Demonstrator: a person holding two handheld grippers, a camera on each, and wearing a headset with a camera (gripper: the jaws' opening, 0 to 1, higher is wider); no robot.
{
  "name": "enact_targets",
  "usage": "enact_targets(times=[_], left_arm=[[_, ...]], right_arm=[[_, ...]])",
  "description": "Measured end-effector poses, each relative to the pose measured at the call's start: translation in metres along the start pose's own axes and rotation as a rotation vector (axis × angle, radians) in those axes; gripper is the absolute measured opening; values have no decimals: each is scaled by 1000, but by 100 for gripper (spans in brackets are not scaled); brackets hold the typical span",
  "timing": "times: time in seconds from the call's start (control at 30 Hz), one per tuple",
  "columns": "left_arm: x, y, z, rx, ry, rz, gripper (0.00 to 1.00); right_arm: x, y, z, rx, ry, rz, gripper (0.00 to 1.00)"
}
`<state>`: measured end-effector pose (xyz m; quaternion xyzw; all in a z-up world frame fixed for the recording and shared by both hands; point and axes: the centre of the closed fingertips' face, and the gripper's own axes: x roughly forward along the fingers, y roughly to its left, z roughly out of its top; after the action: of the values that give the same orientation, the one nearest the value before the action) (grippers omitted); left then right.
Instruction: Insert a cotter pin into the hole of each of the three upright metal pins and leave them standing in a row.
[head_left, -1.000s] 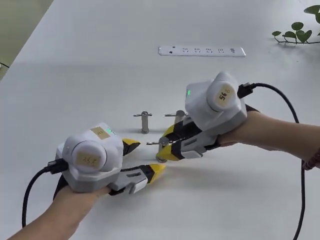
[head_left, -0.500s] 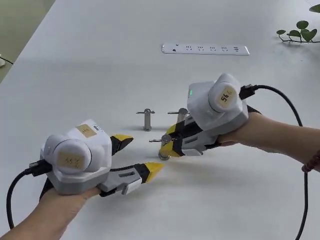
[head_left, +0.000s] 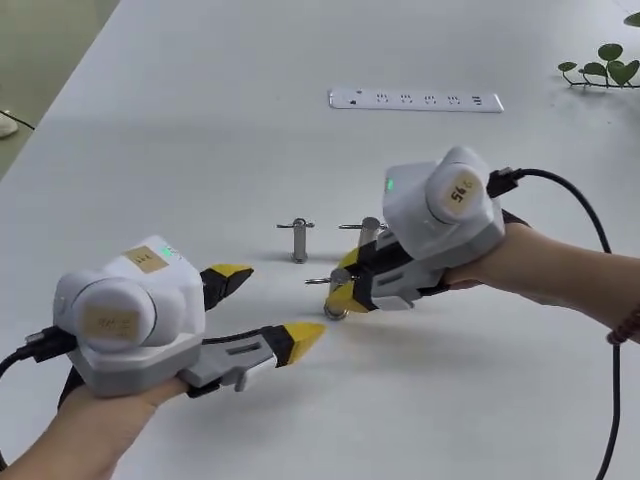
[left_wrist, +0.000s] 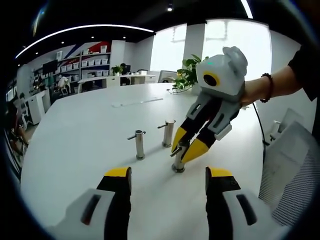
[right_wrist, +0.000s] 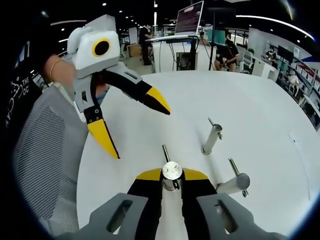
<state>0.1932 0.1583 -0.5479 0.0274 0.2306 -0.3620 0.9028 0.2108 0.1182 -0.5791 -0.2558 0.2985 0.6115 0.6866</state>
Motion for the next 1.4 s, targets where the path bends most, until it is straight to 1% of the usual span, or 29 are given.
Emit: enact_targets(times=[0.17, 0.37, 0.53, 0.63, 0.8, 0.97, 1.07, 1.2, 1.4], left_arm=[[-4, 1, 5, -5, -11, 8, 62], [-12, 9, 9, -38, -29, 51, 62], [-17, 12, 9, -46, -29, 76, 62], [-19, 13, 9, -52, -31, 82, 62], [-21, 12, 10, -56, -35, 82, 63], [-22, 11, 7, -55, -19, 90, 62], [-21, 10, 7, -64, -21, 89, 62], [-21, 10, 6, -62, -17, 87, 62], [-21, 9, 8, -54, -19, 81, 63]], right_arm=[[-9, -4, -5, 13, 0, -7, 8], [-23, -10, -14, 18, 13, -20, 8], [-35, -15, -23, 21, 27, -30, 8], [-42, -18, -28, 31, 26, -39, 8], [-50, -23, -34, 36, 32, -45, 8], [-56, -29, -40, 49, 20, -50, 8], [-60, -35, -43, 56, 19, -61, 8], [-64, -44, -46, 57, 25, -72, 8], [-67, -57, -51, 66, 24, -82, 8]])
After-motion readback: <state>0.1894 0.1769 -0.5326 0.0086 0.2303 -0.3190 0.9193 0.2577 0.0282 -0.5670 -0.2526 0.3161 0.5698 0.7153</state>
